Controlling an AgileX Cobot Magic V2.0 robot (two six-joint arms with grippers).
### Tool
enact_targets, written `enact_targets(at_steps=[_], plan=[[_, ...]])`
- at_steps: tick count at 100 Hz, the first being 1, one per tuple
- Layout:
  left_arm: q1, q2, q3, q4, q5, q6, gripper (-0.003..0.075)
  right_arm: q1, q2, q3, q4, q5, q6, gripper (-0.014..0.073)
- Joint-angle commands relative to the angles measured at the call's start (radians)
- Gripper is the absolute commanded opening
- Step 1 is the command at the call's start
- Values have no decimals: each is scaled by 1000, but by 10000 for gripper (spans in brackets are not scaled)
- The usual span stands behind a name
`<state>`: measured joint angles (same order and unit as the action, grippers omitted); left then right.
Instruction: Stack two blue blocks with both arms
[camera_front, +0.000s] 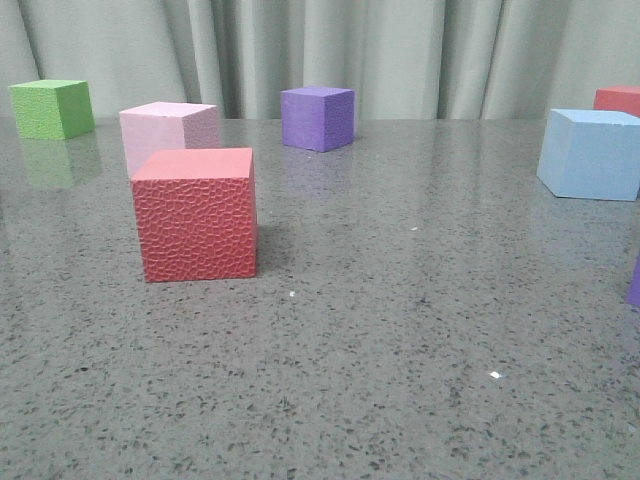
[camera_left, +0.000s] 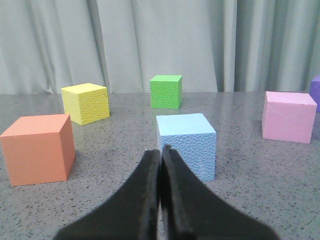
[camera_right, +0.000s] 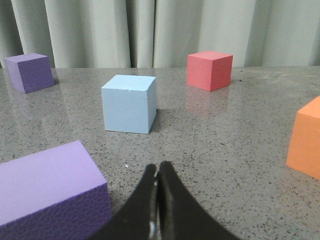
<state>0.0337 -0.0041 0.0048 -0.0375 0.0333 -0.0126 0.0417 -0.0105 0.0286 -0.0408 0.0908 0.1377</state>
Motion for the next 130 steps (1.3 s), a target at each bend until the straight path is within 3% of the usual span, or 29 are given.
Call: enact_targets(at_steps=[1, 74, 111, 130], plan=[[1, -35, 25, -8, -78, 0, -19, -6, -18, 0, 1, -85, -7, -69], [1, -35, 25, -8, -78, 0, -19, -6, -18, 0, 1, -85, -7, -69], [1, -35, 21, -16, -126, -8, -20, -6, -18, -9, 1, -211, -7, -69], [1, -18, -71, -55, -71, -8, -20, -6, 10, -114, 1, -28, -7, -69]])
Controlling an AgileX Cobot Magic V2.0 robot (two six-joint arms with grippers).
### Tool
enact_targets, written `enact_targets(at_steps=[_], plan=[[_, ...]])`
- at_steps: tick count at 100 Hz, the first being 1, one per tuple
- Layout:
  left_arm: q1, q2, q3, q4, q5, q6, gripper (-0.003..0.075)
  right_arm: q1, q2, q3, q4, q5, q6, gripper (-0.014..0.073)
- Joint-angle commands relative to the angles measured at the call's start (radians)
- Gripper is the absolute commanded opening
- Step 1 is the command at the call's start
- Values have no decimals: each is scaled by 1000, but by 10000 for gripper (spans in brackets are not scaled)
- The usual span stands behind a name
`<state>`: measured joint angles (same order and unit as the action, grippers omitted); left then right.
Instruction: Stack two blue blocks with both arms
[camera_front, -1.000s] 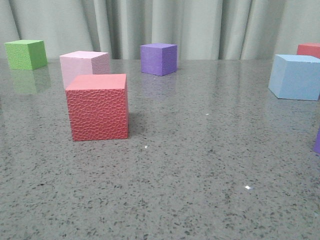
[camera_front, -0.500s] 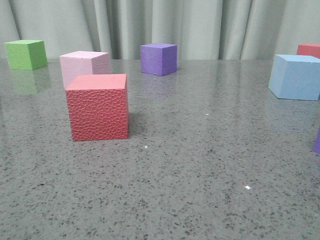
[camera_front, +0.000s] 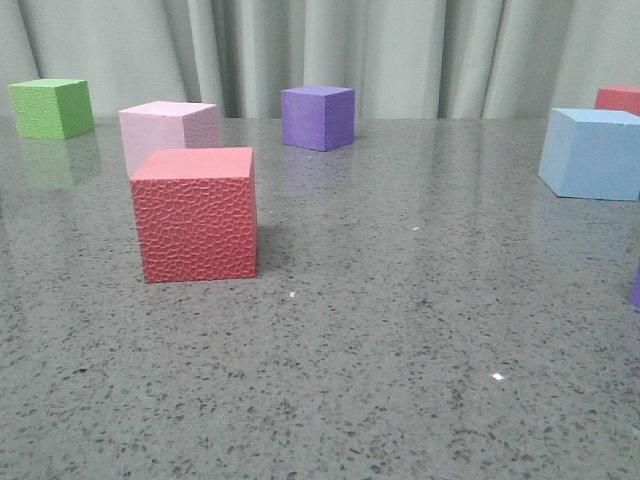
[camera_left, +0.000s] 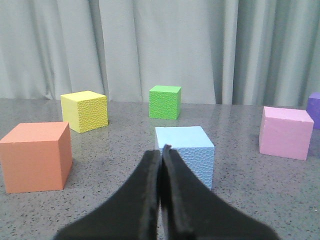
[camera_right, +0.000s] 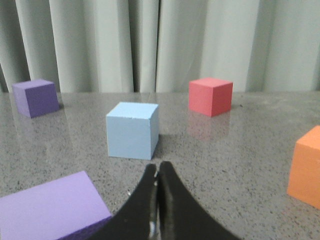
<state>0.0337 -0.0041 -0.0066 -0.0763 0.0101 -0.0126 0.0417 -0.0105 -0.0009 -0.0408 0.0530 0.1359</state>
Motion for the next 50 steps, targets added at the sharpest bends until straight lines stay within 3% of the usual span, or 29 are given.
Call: enact_targets(at_steps=[1, 50], plan=[[1, -13, -70, -16, -40, -8, -20, -6, 13, -96, 1, 26, -5, -69], [1, 318, -507, -8, 193, -8, -20, -6, 338, -549, 41, 426, -5, -69]])
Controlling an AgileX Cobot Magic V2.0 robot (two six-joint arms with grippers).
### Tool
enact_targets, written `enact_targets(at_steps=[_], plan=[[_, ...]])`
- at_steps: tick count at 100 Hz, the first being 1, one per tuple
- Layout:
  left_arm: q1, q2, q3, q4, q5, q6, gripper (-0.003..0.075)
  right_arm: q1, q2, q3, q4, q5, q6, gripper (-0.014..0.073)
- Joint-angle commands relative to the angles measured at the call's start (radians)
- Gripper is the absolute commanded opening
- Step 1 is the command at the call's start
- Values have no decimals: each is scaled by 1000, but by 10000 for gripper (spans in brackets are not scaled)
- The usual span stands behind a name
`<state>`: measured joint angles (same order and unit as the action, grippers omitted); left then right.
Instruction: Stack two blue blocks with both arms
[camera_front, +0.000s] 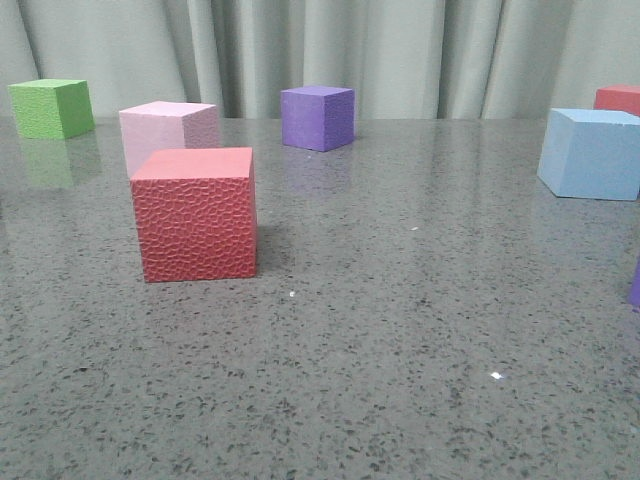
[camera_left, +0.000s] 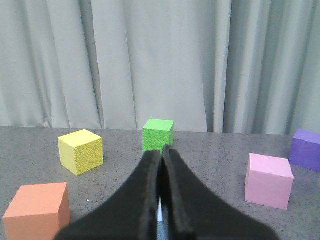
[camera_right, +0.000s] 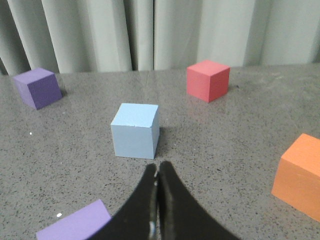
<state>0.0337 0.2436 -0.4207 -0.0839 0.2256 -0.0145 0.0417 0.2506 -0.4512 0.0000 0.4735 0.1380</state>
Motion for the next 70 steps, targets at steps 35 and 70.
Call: enact_targets(at_steps=[35, 70], plan=[[1, 294, -279, -1, 112, -6, -18, -6, 280, -262, 0, 152, -7, -67], [1, 330, -292, 1, 119, 2, 376, -6, 315, -277, 0, 174, -7, 404]])
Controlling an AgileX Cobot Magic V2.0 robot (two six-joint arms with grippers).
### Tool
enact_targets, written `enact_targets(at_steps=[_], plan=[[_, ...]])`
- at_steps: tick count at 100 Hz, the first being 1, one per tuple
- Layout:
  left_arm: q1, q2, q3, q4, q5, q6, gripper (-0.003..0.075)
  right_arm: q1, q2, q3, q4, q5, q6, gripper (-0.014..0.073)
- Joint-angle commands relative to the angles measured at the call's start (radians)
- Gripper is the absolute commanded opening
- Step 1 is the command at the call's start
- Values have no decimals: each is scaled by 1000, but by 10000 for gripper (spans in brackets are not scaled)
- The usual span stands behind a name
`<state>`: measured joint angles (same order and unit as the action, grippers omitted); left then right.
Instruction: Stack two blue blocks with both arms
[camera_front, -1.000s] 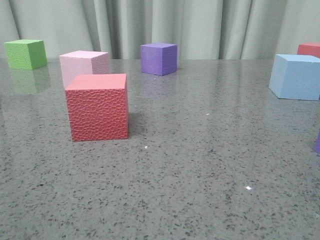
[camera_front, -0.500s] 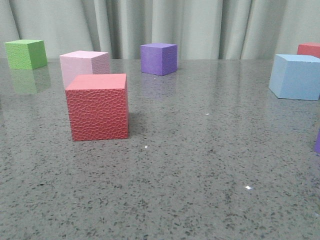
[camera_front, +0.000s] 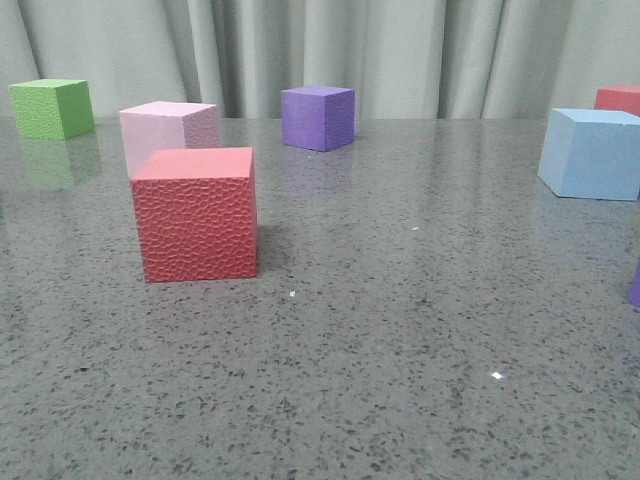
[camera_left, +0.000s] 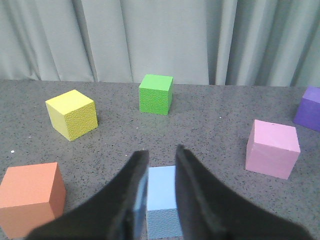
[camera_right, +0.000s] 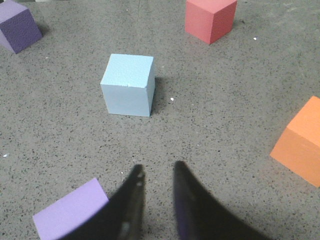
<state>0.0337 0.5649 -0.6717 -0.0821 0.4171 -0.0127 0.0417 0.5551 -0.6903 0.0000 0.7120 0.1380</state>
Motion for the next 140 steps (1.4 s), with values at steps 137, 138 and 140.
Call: enact_targets(at_steps=[137, 138, 140], plan=[[1, 9, -41, -6, -72, 0, 585, -4, 920, -822, 143, 383, 38, 644], [1, 9, -41, -6, -72, 0, 585, -4, 932, -829, 145, 387, 37, 644], [1, 9, -41, -6, -72, 0, 585, -4, 947, -836, 148, 390, 38, 644]])
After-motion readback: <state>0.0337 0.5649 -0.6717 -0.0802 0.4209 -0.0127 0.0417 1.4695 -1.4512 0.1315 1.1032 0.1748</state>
